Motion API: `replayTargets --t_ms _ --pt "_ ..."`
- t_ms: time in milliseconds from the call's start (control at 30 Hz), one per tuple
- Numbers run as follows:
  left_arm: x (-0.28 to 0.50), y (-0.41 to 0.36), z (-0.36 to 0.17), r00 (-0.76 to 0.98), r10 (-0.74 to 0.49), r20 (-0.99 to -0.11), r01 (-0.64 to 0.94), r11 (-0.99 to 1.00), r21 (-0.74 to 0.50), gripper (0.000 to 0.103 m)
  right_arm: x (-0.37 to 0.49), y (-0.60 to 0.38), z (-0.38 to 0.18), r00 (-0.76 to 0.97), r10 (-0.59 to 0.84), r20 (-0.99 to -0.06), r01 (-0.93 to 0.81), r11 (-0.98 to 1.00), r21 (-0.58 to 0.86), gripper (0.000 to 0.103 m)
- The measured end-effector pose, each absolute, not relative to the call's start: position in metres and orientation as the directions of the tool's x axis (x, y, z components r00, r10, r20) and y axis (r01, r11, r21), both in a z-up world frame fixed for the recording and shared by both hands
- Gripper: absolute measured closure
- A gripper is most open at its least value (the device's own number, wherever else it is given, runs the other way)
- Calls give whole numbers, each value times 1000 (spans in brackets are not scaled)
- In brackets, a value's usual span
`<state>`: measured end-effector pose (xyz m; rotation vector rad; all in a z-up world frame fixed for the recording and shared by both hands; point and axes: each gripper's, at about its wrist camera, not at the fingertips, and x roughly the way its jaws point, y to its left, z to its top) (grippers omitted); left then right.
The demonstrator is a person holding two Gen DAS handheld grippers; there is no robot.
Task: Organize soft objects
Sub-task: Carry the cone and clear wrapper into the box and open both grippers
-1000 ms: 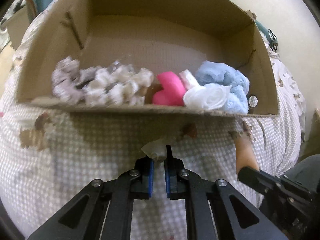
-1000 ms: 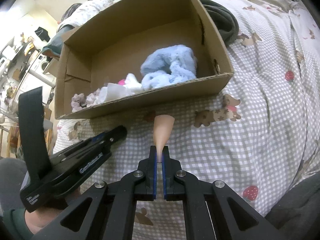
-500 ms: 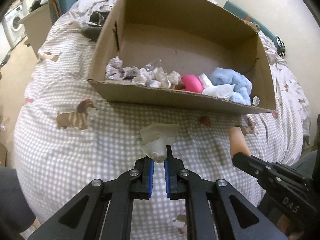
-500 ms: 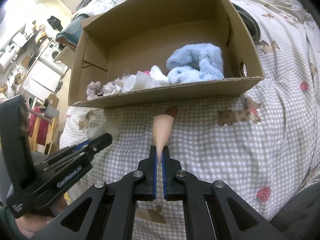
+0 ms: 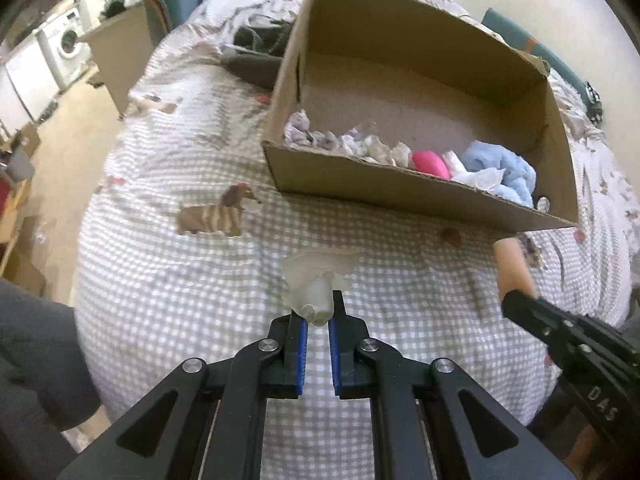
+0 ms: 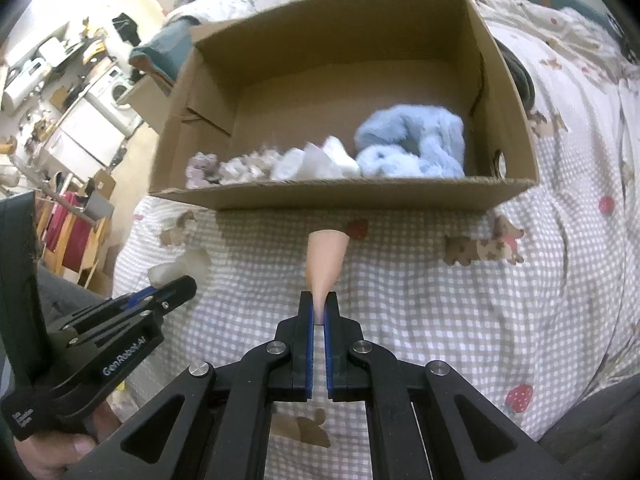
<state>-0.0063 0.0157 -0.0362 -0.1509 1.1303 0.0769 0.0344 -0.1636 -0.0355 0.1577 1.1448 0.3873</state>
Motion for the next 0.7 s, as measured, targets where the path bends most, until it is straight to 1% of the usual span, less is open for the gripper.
replayTargets --t_ms 33,233,367,433,533,700 --pt "-9 16 -32 438 2 -899 -144 987 -68 94 33 -163 -32 365 388 -847 -230 919 321 97" --pt "-19 21 0 535 26 -845 -168 983 -76 94 27 -161 -11 426 454 -783 -282 889 362 97" --pt "-21 24 21 590 45 -806 -185 979 -81 94 26 -166 4 482 494 -724 -297 869 395 97" --pt "-19 25 29 609 38 -792 -185 978 -95 94 25 -171 13 506 513 -693 -297 859 418 97" --pt "-12 26 44 635 -4 -773 -159 978 -135 94 28 -180 24 538 520 -663 -278 853 443 97" --pt "18 29 75 676 -20 -737 -133 980 -149 94 47 -194 60 584 535 -610 -279 839 468 97"
